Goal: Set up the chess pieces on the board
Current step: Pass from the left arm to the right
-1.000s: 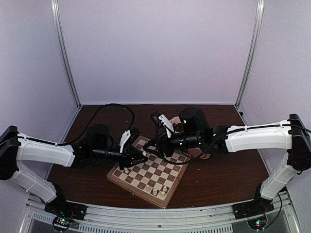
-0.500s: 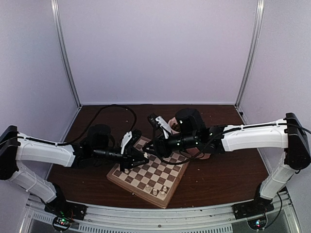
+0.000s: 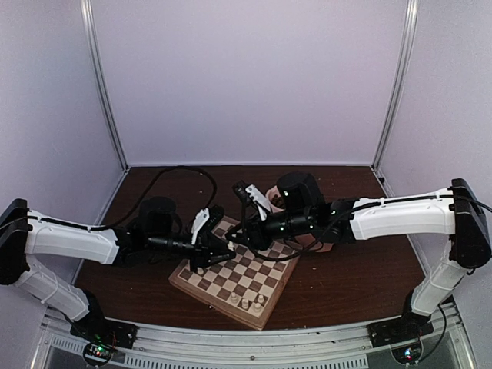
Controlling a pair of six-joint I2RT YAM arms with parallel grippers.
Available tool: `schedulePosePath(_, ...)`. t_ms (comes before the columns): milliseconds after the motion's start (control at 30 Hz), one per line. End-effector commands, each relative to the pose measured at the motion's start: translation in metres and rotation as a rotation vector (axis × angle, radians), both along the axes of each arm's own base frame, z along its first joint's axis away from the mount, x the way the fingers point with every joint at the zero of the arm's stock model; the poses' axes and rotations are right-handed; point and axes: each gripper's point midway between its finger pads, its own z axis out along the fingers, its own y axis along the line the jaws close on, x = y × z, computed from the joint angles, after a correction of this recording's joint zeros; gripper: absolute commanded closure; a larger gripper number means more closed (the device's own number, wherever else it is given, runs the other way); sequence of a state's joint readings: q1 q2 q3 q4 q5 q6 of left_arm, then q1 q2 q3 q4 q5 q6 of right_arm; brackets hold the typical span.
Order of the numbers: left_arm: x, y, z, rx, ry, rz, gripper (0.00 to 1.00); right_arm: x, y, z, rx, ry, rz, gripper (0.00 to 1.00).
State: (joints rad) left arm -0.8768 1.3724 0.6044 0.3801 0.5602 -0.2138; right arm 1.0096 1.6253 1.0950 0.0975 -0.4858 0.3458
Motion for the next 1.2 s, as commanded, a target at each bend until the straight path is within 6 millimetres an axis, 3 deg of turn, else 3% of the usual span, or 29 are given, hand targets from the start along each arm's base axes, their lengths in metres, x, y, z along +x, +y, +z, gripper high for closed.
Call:
schedulePosePath(0,0.004,-0.004,0.019,-0.037,-0.053,0.005,1.0,0.001,-0.005,0.022,0.046,-0.037,-0.016,0.94)
schedulePosePath(467,0.006,-0.004,0.018,-0.027,-0.051,0.012,0.99,0.012,-0.025,0.035,0.086,-0.067,-0.095,0.95)
schedulePosePath(600,0.007,-0.002,0.018,-0.027,-0.054,0.026,0.84,0.013,-0.027,0.037,0.095,-0.068,-0.1,0.95)
schedulePosePath(667,0.007,-0.001,0.02,-0.037,-0.052,0.033,0.62,0.013,-0.026,0.035,0.094,-0.061,-0.103,0.96)
schedulePosePath(800,0.003,0.001,0.025,-0.063,-0.064,0.025,0.38,0.019,-0.028,0.035,0.111,-0.041,-0.119,0.97)
schedulePosePath(1033,-0.004,0.005,0.035,-0.114,-0.085,0.011,0.3,0.022,-0.036,0.044,0.18,-0.026,-0.146,0.97)
schedulePosePath(1100,-0.005,0.005,0.038,-0.135,-0.082,0.007,0.3,0.018,-0.036,0.051,0.227,-0.025,-0.133,0.96)
schedulePosePath(1167,-0.009,0.005,0.042,-0.159,-0.082,-0.01,0.38,0.014,-0.037,0.061,0.287,-0.024,-0.123,0.94)
